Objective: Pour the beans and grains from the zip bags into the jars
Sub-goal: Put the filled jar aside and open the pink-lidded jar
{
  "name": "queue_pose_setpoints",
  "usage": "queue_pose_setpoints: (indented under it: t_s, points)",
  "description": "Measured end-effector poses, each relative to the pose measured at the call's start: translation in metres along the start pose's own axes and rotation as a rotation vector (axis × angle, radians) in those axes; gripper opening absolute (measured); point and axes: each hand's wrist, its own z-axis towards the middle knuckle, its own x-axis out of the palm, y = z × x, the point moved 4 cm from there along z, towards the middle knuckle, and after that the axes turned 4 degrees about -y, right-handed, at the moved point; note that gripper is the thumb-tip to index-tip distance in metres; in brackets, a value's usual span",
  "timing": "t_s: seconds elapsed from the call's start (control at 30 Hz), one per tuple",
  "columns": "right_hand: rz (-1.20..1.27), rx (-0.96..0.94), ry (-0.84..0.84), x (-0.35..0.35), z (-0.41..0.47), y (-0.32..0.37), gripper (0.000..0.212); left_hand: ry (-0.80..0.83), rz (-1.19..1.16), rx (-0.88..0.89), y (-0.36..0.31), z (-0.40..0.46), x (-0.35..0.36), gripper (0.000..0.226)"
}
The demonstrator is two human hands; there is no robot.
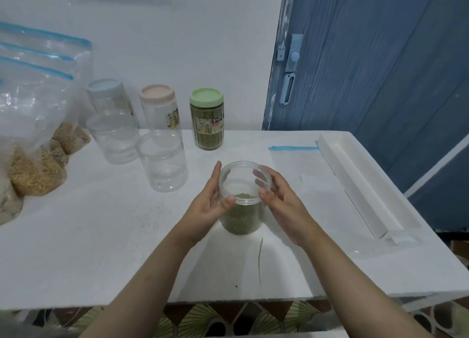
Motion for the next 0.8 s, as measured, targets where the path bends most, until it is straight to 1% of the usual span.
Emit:
queue_pose_setpoints:
  t_s: [0.07,0.1,0.17,0.27,0.37,0.47,0.53,0.63,0.77,0.8]
  points:
    - [-0.016,0.001,-0.036,0.009,0.007,-0.005,0.048,-0.100,-0.044,-0.008,-0.001,0.005,0.006,0.079]
    - [-0.020,0.010,-0.058,0.015,0.012,-0.006,0.046,-0.174,-0.045,-0.011,-0.003,0.007,0.009,0.070]
    - [-0.024,0.009,-0.112,0.029,0.024,-0.006,0.041,-0.310,-0.018,-0.009,-0.006,0.015,0.011,0.064]
    - [-0.052,0.012,-0.187,0.045,0.051,-0.006,0.035,-0.446,-0.035,-0.025,-0.002,0.035,-0.001,0.042]
    - [-0.090,-0.023,-0.199,0.054,0.082,-0.004,0.037,-0.509,-0.031,-0.035,-0.004,0.061,-0.018,0.039]
    - [-0.128,-0.056,-0.183,0.060,0.112,0.000,0.037,-0.532,0.008,-0.020,-0.011,0.087,-0.033,0.048]
    - [-0.158,-0.070,-0.183,0.063,0.128,0.002,0.036,-0.551,0.050,-0.021,-0.014,0.100,-0.042,0.044]
    - [-0.179,-0.088,-0.204,0.063,0.140,0.003,0.036,-0.575,0.087,0.025,-0.016,0.109,-0.047,0.032]
    - [-0.192,-0.082,-0.205,0.061,0.139,0.006,0.042,-0.595,0.070,0.048,-0.019,0.107,-0.042,0.028]
    - [-0.193,-0.084,-0.206,0.061,0.138,0.007,0.046,-0.606,0.094,0.052,-0.020,0.105,-0.041,0.031]
